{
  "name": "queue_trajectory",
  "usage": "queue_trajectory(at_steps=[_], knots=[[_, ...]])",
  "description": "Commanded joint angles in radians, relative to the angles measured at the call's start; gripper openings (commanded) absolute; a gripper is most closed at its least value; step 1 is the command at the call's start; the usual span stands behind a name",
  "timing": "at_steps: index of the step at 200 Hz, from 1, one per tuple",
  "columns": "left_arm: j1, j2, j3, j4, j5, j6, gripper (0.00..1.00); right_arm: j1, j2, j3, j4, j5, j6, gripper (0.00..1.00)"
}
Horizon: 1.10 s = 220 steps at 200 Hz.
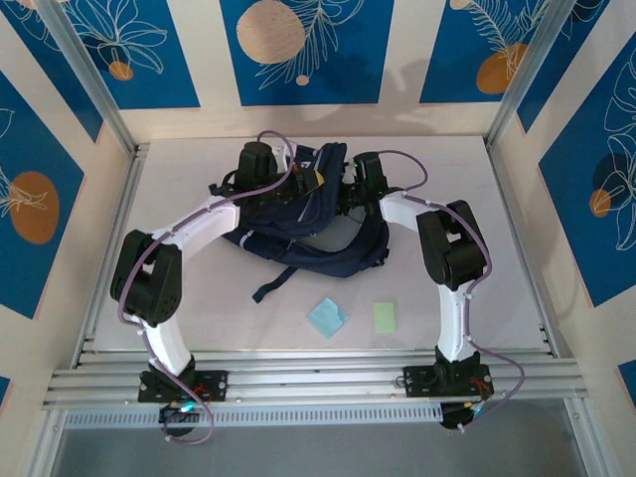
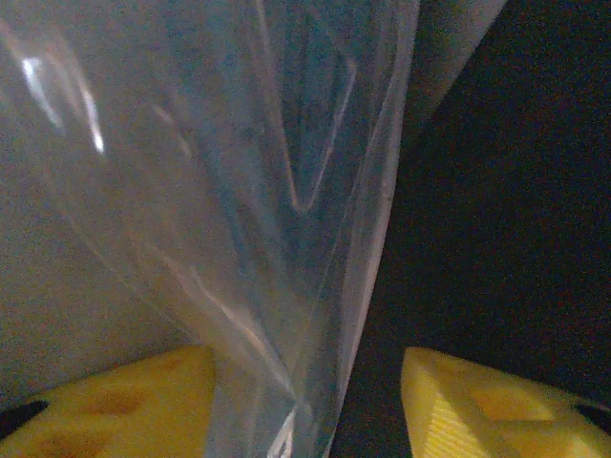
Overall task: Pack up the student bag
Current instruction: Place the loose stationery in the student bag, then zip the student bag at the center of the table.
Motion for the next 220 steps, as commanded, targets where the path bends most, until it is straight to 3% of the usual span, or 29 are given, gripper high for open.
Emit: queue_trajectory(at_steps=[1, 32, 74, 97, 109, 134, 165, 192, 220], knots=[[-0.012, -0.054, 0.04, 0.1, -0.032, 0.032, 0.0, -0.034, -0.13, -0.065, -0.05, -0.051, -0.034, 0.61], [-0.012, -0.02, 0.052, 0.114, -0.063, 0.032, 0.0, -0.104, -0.261, -0.112, -0.255, -0.075, -0.143, 0.62], [-0.018, 0.021, 0.048, 0.151, -0.082, 0.0, 0.0, -0.154, -0.474, -0.16, -0.638, 0.124, -0.359, 0.63], [-0.017, 0.0, 0.028, 0.158, -0.099, 0.009, 0.0, -0.13, -0.582, -0.216, -0.721, 0.21, -0.409, 0.63], [-0.018, -0.009, 0.033, 0.131, -0.09, 0.026, 0.14, -0.106, -0.627, -0.249, -0.722, 0.218, -0.408, 0.63], [-0.013, -0.054, -0.004, 0.055, -0.076, 0.062, 0.32, -0.043, -0.671, -0.292, -0.703, 0.25, -0.377, 0.63], [0.018, -0.192, -0.167, 0.018, -0.116, 0.093, 0.44, 0.023, -0.666, -0.296, -0.676, 0.305, -0.351, 0.63], [0.054, -0.337, -0.334, -0.054, -0.217, 0.148, 0.55, 0.087, -0.636, -0.272, -0.665, 0.347, -0.34, 0.63], [0.081, -0.422, -0.491, -0.074, -0.306, 0.138, 0.59, 0.169, -0.578, -0.243, -0.657, 0.401, -0.305, 0.63]])
